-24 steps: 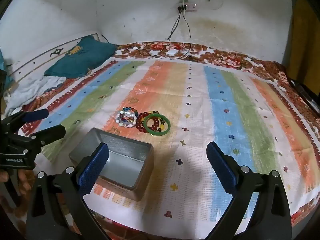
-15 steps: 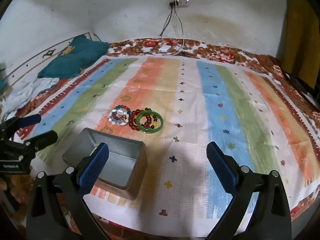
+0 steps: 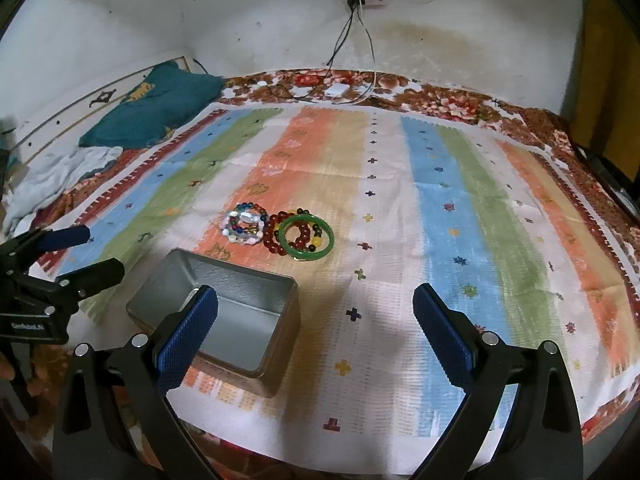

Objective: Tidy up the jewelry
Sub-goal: 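Move both tools toward the cluster of bracelets beside the silver tin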

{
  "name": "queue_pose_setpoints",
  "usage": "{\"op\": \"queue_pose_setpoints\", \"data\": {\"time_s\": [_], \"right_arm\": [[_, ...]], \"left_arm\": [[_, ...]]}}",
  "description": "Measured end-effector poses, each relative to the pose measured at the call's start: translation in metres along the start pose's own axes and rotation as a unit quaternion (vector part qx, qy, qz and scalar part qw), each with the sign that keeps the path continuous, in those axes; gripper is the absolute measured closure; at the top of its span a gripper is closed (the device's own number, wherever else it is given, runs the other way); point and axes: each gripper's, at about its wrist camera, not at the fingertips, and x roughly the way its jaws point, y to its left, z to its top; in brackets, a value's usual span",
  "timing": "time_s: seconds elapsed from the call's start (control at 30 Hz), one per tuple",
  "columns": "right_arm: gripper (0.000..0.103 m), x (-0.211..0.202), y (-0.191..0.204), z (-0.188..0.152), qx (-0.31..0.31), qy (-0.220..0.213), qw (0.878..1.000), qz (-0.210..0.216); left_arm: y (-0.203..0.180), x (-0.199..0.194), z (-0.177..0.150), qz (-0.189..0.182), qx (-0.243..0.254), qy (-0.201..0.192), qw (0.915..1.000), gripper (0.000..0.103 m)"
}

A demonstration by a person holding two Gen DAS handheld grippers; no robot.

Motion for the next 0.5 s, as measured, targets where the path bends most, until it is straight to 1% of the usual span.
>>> {"op": "queue_pose_setpoints", "data": {"time_s": [0.13, 0.37, 0.5], "right_arm": [[0.004, 0.0005, -0.0007, 0.0, 0.003, 0.003, 1.0, 0.003], [0.004, 0.0029, -0.0014, 0.0008, 0.01, 0.01, 1.0, -0.001], [0.004, 0.0039, 0.0003, 0.0018, 0.008, 0.012, 1.0, -0.002]], "left_arm": [[-0.0007, -0.0004, 0.0009, 0.001, -0.003, 0.001, 1.0, 0.006], [-0.0037, 0.0008, 0.0035, 0.021, 0.005, 0.002, 0.9998, 0.006], [-0.0036, 0.0007, 0.0043, 0.027, 0.007, 0.0, 0.9996, 0.006]]}}
